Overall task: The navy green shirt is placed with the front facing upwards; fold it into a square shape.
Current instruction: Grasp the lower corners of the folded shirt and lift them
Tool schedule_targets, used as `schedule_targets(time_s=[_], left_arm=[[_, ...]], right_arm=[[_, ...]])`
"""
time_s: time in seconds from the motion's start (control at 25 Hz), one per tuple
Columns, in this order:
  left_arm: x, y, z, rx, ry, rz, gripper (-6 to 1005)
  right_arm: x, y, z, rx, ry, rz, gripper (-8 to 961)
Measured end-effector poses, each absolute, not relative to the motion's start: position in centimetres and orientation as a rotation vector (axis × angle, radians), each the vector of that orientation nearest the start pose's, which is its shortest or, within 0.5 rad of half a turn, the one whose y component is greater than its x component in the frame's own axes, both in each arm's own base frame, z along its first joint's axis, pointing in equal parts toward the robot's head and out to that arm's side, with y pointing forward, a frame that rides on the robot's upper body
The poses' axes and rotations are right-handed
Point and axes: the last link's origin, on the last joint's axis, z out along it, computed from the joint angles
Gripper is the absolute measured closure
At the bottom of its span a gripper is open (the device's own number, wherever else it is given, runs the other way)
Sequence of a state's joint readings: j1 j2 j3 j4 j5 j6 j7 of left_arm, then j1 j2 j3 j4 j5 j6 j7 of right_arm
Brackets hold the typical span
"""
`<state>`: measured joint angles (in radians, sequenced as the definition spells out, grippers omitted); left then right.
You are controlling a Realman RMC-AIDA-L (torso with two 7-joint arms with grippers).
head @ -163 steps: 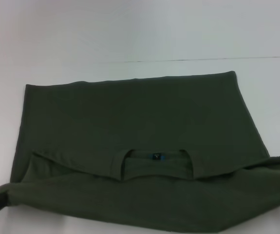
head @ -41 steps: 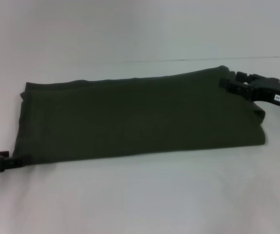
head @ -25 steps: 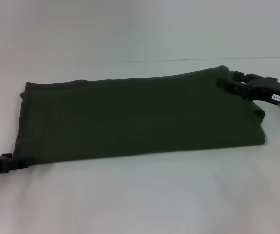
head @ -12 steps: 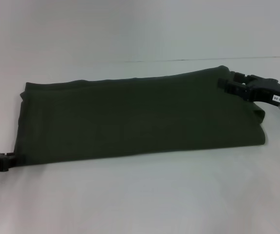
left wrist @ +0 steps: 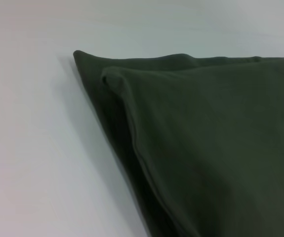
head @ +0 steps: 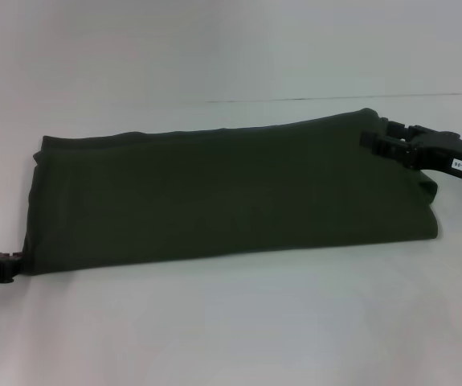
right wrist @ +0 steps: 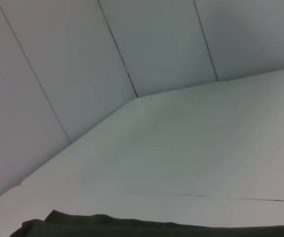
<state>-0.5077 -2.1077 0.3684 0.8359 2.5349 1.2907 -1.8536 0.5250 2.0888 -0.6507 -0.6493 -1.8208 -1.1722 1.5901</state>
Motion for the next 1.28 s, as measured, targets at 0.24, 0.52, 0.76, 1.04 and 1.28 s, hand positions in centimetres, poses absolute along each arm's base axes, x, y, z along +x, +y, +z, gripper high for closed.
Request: schedule_targets(time_s=[0.24, 0.52, 0.76, 1.04, 1.28], left_arm=[[-35.2, 33.0, 4.4, -2.233, -1.288, -0.219, 991], [-33.8, 33.3, 4.9, -2.265, -1.274, -0.334, 991], [-33.7, 33.6, 5.0, -2.266, -1.264, -0.332, 992], [-33.5, 33.8, 4.9, -2.268, -1.255, -0.33, 992], [-33.6, 33.9, 4.9, -2.261, -1.253, -0.329, 992]], right_arm=[[30.0, 37.0, 3.3, -2.18, 1.011, 0.749, 238], [33.8, 33.7, 4.5, -2.139, 1.067, 0.689, 235], [36.1, 31.5, 5.1, -2.114, 1.053, 0.62, 233], [36.7, 31.3, 3.9, -2.122, 1.014, 0.532, 210], [36.6, 31.4, 2.5, -2.16, 0.93, 0.463, 76]])
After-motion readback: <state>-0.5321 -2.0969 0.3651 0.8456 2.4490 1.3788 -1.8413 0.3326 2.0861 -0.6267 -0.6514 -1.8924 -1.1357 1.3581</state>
